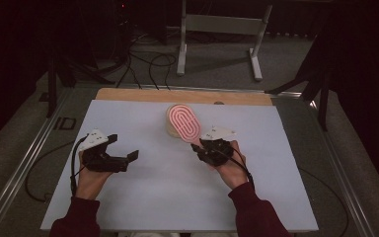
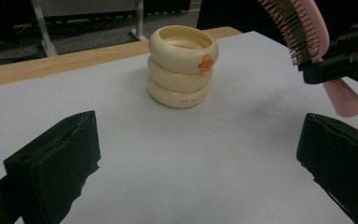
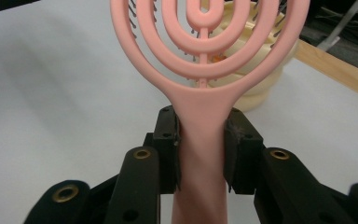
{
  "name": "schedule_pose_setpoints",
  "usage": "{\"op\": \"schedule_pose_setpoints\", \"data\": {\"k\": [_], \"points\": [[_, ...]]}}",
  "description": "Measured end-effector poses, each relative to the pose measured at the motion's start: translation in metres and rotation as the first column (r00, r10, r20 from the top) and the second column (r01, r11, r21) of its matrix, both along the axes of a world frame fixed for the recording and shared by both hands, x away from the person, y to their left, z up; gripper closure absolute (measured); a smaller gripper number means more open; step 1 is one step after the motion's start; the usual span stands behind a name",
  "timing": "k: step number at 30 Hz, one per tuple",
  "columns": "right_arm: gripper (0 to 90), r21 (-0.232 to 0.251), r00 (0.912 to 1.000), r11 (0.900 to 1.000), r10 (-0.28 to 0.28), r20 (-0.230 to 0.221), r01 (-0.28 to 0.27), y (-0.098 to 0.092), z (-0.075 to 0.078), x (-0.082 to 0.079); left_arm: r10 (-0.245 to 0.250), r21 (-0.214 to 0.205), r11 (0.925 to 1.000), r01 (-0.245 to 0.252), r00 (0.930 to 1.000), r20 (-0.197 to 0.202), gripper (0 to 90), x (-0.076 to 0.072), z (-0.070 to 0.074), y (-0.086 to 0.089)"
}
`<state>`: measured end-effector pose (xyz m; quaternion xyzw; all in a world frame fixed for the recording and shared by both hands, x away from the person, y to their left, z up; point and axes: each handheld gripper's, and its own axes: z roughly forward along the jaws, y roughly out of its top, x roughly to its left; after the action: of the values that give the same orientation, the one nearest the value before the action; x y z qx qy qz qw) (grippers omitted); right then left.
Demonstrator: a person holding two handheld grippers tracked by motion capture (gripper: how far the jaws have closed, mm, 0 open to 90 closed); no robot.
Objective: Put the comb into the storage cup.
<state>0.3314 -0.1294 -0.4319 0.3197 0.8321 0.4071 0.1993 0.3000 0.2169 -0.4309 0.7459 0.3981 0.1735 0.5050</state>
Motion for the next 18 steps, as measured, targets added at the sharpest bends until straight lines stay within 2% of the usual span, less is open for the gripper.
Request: {"op": "schedule_pose_setpoints", "data": {"k": [18], "points": [[69.9,0.018,0.998,0.9979,0.063,-0.004,-0.063,0.026,-0.004,-0.007,-0.006,0.007,1.0,0.006,1.0,-0.006,0.0,0.0,0.002,-0.007]]}}
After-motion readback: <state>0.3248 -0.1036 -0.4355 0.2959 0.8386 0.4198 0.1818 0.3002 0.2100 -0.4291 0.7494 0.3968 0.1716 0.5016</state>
